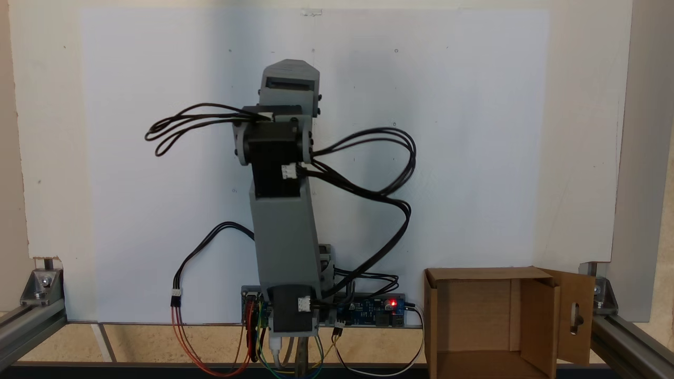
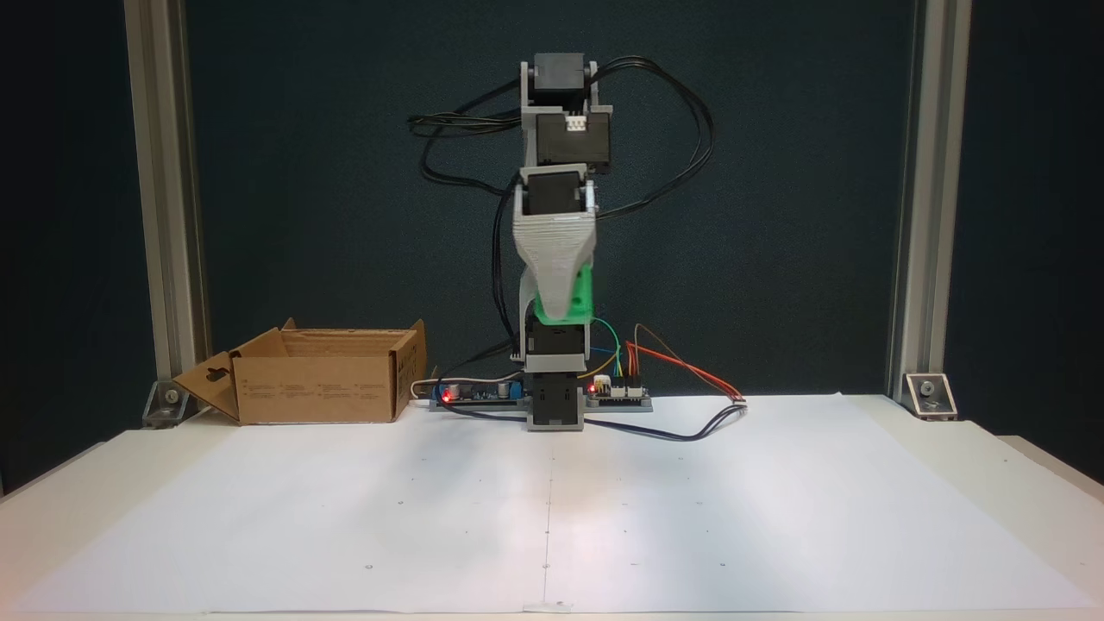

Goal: Grasp a green dice and put it in the bin.

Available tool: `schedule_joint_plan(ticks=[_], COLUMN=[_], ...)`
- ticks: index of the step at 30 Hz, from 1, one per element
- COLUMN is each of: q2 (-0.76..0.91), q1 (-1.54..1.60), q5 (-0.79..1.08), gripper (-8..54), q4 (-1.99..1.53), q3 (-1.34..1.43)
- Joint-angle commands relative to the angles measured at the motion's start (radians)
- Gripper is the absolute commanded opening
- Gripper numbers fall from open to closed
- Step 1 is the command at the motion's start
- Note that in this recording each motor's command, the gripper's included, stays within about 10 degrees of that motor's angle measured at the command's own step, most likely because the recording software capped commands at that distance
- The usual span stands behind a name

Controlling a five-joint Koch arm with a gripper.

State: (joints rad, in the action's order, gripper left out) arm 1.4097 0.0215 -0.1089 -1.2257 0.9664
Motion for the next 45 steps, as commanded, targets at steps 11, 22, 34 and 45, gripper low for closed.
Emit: schedule_joint_plan(ticks=[11,22,34,45], q2=[0.321,0.328,-0.008,-0.043], q1=[-0.629,-1.416,-1.821,-1.882], q5=[0.310,0.623,0.736,0.749], gripper=[11.5,11.5,11.5,11.5], q4=[0.074,0.273,0.549,0.545], q3=[0.301,0.299,0.301,0.426])
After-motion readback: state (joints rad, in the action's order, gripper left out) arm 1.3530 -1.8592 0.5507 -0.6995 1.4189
